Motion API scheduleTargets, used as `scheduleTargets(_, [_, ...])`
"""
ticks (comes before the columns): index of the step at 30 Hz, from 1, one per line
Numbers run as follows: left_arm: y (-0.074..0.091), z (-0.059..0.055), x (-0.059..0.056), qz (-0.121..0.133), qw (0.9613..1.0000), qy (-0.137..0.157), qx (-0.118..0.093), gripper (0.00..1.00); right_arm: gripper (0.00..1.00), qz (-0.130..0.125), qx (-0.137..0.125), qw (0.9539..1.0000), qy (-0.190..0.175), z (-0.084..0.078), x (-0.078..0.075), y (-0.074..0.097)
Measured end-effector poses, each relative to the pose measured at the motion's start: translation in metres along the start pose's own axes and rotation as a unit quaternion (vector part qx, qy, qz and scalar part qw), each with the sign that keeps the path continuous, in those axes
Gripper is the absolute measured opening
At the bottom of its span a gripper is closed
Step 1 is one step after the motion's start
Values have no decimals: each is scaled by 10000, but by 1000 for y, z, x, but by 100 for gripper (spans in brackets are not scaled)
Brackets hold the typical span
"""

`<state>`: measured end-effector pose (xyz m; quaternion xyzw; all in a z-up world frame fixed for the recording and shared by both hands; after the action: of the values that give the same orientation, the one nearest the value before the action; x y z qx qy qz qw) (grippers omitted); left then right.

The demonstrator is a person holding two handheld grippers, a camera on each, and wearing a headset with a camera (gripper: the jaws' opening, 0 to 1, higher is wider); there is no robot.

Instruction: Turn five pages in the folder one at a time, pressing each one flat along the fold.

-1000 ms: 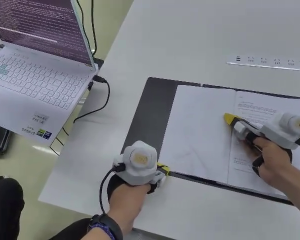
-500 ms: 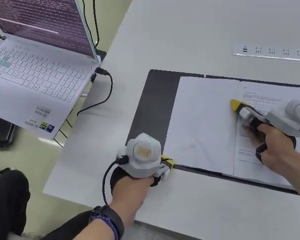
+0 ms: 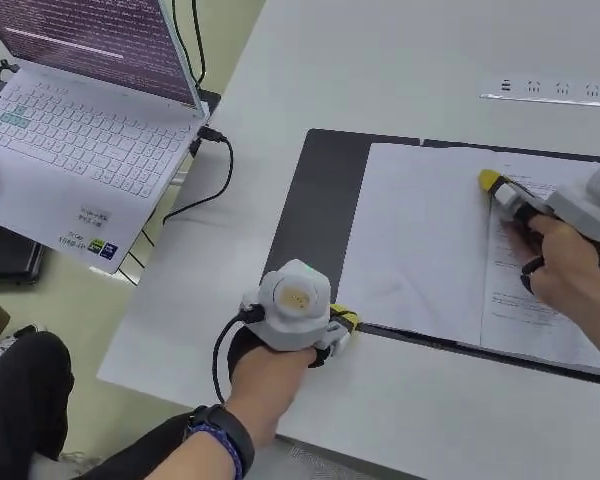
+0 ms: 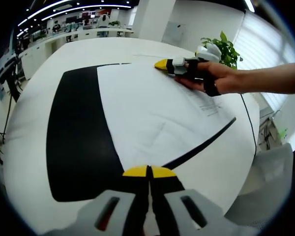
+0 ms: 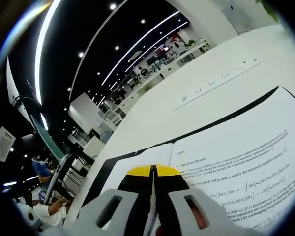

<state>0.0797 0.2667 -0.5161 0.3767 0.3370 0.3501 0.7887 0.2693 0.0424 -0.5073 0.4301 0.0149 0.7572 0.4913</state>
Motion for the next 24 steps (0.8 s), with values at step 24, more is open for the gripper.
scheduleTargets(24, [1, -1, 0, 43, 10000, -40, 39, 0, 0, 215, 15, 9996, -160, -22, 14, 24])
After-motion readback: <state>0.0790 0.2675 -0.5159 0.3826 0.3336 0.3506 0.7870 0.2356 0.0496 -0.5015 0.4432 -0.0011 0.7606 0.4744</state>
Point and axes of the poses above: the centre of the closed fingertips' face, and the gripper's own axes: y roughly backward along the fingers, x roughly to its left, z roughly out of its top, the point moved 6 cm from there along y, roughly backward along the fingers, and after that the axes turned 10 degrees about x, right-handed, at the moved point
